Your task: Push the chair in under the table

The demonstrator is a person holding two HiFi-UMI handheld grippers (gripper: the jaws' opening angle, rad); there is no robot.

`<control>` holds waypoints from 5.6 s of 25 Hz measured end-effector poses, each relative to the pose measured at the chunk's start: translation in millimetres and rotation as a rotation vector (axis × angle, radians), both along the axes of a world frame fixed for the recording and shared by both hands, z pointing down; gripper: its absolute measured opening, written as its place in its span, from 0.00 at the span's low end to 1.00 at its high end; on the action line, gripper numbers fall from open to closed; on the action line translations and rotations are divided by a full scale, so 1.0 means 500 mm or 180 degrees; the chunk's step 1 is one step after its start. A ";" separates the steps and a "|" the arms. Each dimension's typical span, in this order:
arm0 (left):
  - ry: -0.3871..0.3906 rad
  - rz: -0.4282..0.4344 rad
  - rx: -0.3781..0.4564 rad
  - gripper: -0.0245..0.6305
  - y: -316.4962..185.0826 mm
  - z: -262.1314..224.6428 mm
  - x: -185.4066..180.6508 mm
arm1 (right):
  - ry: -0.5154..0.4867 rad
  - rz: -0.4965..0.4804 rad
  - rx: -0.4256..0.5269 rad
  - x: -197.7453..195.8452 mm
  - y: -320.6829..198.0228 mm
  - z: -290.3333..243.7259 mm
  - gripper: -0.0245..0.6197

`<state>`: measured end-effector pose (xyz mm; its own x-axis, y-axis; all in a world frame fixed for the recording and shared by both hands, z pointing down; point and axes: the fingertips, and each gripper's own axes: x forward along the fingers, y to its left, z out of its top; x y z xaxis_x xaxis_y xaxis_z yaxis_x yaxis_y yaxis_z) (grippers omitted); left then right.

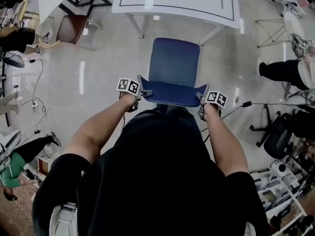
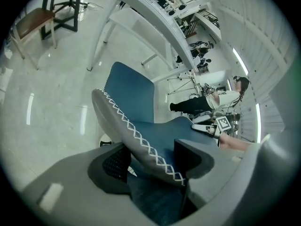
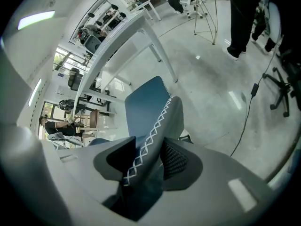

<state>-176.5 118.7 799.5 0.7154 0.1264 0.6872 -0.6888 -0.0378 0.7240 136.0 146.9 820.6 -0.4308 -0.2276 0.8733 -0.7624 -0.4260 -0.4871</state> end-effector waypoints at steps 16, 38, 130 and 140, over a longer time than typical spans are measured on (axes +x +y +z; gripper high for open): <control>0.0005 -0.0261 -0.0073 0.67 -0.235 -0.021 0.064 | -0.0093 -0.0164 -0.0020 0.064 -0.282 -0.016 0.34; -0.0021 -0.0721 0.0145 0.66 -0.546 0.004 0.074 | -0.0146 -0.0238 0.0022 0.079 -0.593 0.011 0.34; -0.0010 -0.0882 0.0257 0.67 -0.885 0.058 0.052 | -0.0030 0.0099 0.0235 0.069 -0.901 0.044 0.39; -0.0120 -0.0915 0.0307 0.67 -0.884 0.050 0.037 | -0.0128 0.0021 0.0361 0.076 -0.885 0.002 0.38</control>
